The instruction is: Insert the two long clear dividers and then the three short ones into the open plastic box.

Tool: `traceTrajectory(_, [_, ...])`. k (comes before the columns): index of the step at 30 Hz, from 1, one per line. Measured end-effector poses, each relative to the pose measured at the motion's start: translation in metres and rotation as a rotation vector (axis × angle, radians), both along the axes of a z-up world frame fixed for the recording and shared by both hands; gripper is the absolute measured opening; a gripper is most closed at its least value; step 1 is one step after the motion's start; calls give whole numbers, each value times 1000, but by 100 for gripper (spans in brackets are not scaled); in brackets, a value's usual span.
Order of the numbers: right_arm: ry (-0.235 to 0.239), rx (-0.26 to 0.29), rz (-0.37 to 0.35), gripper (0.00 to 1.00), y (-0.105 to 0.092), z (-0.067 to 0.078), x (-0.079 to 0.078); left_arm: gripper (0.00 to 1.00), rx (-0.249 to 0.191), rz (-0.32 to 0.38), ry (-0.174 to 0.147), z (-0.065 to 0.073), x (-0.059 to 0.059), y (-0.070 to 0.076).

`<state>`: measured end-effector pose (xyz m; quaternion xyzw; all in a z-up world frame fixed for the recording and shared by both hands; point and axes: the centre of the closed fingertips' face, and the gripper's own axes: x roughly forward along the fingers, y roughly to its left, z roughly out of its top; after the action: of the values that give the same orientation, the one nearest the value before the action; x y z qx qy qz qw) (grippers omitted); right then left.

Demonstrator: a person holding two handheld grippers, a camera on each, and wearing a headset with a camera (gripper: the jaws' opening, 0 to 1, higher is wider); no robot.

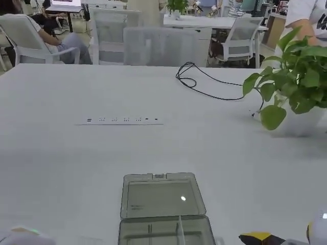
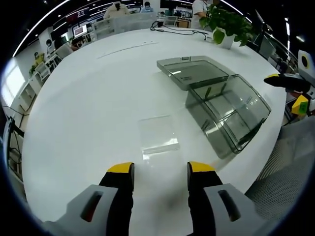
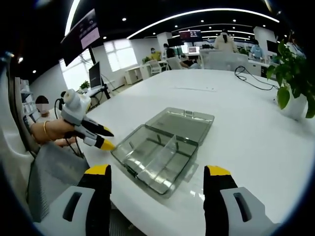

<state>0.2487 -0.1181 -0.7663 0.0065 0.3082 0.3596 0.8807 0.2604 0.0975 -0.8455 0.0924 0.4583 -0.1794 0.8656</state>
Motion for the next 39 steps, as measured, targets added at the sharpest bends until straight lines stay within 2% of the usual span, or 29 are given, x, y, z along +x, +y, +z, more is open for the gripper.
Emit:
traceTrajectory(4, [5,5,-7,77,0,-1,0,40,5,-11,15,-4,-2,-3])
traceTrajectory(12, [6,2,-17,75,-2,-2,2,35,14,-15,24,-3,-2,-6])
traceTrajectory(19, [10,-4,-15,74,-2,-3,2,33,20,3,52,-4,1,-6])
traceTrajectory(24, [11,-12,-17,74,-3,-4,2,32,3,44,79,-4,2,-5])
traceTrajectory(28, [11,-21,-20,73,-4,-4,3,31,-11,45,92,-4,2,-4])
traceTrajectory(35, [17,-18,-28,72,-3,-4,5,31,-16,41,92,-4,1,-4])
traceTrajectory(39, [33,18,-46,72,-1,-2,6,31,-26,49,81,-2,-1,-3])
